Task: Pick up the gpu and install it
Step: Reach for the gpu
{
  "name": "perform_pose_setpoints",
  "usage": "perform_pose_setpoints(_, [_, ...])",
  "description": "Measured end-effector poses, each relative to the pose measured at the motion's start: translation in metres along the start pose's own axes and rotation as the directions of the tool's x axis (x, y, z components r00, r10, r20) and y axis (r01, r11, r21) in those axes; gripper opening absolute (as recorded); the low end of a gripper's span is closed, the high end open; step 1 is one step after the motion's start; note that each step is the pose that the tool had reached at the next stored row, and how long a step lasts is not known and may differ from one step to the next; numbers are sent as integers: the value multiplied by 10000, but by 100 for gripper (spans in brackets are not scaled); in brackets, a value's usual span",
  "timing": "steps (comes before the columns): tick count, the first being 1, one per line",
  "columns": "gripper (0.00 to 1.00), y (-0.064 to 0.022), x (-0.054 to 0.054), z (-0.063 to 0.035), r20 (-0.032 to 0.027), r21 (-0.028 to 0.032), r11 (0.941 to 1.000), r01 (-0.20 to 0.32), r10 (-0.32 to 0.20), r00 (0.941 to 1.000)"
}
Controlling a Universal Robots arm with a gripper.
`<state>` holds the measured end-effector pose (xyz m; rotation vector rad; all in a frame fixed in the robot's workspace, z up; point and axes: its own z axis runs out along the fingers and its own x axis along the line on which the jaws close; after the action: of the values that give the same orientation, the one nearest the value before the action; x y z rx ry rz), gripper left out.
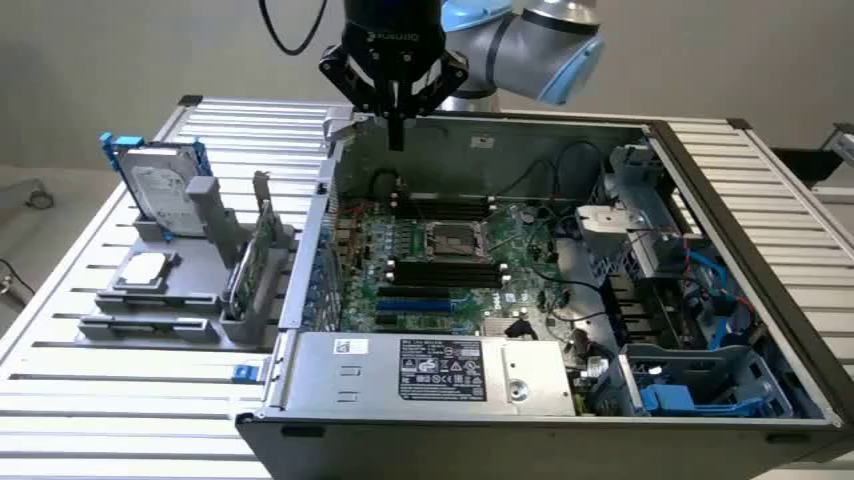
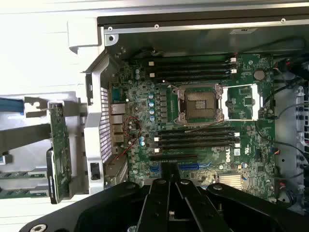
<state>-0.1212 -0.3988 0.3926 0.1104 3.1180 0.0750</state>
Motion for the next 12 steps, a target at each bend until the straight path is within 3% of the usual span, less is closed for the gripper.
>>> perform_pose_setpoints(12, [11, 1, 3, 0, 0, 0, 10000, -1, 1, 10000])
